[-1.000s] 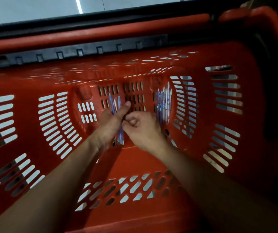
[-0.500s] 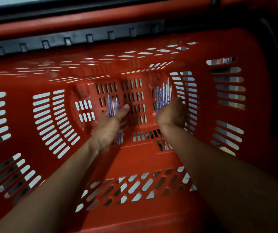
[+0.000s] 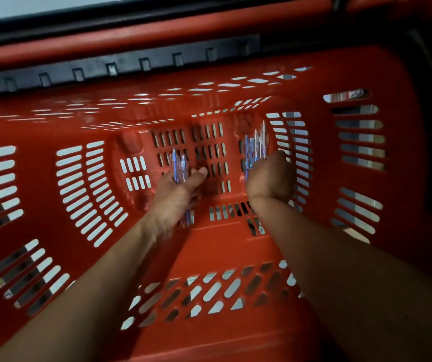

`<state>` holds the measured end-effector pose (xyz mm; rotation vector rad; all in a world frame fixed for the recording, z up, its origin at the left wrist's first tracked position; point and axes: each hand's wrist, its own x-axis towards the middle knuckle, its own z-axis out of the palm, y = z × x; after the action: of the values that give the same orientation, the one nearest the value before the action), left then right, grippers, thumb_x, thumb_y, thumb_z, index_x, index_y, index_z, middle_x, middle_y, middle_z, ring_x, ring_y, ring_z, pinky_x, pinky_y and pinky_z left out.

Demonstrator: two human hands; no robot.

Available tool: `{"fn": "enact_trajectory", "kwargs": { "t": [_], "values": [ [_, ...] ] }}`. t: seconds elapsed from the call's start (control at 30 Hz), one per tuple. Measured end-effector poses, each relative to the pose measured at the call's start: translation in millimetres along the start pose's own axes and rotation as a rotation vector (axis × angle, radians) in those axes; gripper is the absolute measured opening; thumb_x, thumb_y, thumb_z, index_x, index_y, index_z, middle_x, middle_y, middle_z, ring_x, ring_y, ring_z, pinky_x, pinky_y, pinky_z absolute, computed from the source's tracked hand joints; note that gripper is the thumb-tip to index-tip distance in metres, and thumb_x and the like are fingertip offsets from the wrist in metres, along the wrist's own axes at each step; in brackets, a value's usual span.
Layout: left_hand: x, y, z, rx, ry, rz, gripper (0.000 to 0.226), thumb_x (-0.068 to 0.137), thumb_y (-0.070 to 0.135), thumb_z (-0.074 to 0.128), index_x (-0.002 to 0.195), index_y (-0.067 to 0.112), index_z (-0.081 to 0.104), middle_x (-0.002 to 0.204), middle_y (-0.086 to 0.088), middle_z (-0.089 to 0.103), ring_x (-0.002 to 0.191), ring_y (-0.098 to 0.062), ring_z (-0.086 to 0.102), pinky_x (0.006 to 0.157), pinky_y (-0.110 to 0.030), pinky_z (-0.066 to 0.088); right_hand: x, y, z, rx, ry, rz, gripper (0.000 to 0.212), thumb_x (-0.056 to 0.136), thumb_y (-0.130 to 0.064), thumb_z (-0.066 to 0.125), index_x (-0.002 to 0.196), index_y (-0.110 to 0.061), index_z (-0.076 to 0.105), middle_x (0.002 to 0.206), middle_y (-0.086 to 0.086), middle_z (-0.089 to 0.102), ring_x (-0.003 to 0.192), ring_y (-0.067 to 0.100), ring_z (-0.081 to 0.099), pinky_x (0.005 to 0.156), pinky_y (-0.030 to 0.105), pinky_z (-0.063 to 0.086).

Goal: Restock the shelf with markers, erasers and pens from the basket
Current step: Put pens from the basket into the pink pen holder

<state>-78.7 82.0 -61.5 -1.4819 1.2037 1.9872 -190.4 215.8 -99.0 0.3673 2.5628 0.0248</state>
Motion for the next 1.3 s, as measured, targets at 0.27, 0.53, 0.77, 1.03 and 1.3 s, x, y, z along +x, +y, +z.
{"fn": "enact_trajectory", "kwargs": {
  "t": [0.27, 0.53, 0.77, 1.03, 1.3],
  "values": [
    [-3.6, 10.9, 5.6, -0.011, 0.069, 0.0, 0.035, 0.099, 0.02, 0.071, 0.073, 0.022, 0.048, 0.049, 0.013, 0.043, 0.038, -0.001, 0.04, 0.041, -0.015, 0.037, -35.6, 9.6, -14.2, 0.173, -0.121, -0.221, 0.011, 0.099, -0.036, 0.062, 0.097, -0.026, 0.063, 0.098, -0.001, 0.069, 0.087, 0.017, 0.067, 0.068, 0.03, 0.055],
    [-15.0, 21.9, 8.0, -0.034, 0.065, 0.05, 0.017, 0.1, 0.01, 0.067, 0.085, 0.012, 0.06, 0.048, 0.011, 0.045, 0.036, -0.003, 0.041, 0.038, -0.016, 0.035, -57.5, -4.4, -25.1, 0.509, -0.36, -0.297, 0.015, 0.098, -0.03, 0.068, 0.111, -0.024, 0.07, 0.095, -0.01, 0.073, 0.077, 0.003, 0.067, 0.064, 0.02, 0.053],
    [-41.6, 35.9, 0.3, 0.002, -0.015, 0.077, 0.008, 0.095, 0.017, 0.067, 0.095, 0.012, 0.073, 0.052, 0.006, 0.042, 0.043, -0.011, 0.035, 0.044, -0.025, 0.031, -84.8, -5.8, -63.0, 0.614, -0.427, -0.372, 0.008, 0.099, -0.025, 0.067, 0.107, -0.025, 0.07, 0.084, -0.014, 0.073, 0.074, -0.001, 0.068, 0.063, 0.017, 0.051],
    [-105.7, 75.9, 7.3, -0.025, -0.058, 0.184, 0.024, 0.084, 0.046, 0.082, 0.073, 0.026, 0.073, 0.061, -0.001, 0.059, 0.05, -0.014, 0.054, 0.046, -0.025, 0.042, -135.8, 2.0, -131.2, 0.673, -0.46, -0.485, 0.008, 0.09, -0.033, 0.072, 0.087, -0.031, 0.064, 0.072, -0.017, 0.07, 0.063, 0.003, 0.068, 0.062, 0.037, 0.059],
    [-188.7, 112.4, 21.0, 0.035, -0.05, 0.275, 0.025, 0.099, 0.033, 0.072, 0.075, 0.025, 0.07, 0.075, -0.008, 0.063, 0.068, -0.021, 0.06, 0.062, -0.032, 0.05, -181.9, 17.1, -204.6, 0.662, -0.433, -0.521, 0.017, 0.084, -0.028, 0.081, 0.088, -0.027, 0.064, 0.072, -0.012, 0.065, 0.062, 0.003, 0.062, 0.063, 0.032, 0.059]
  ]
}}
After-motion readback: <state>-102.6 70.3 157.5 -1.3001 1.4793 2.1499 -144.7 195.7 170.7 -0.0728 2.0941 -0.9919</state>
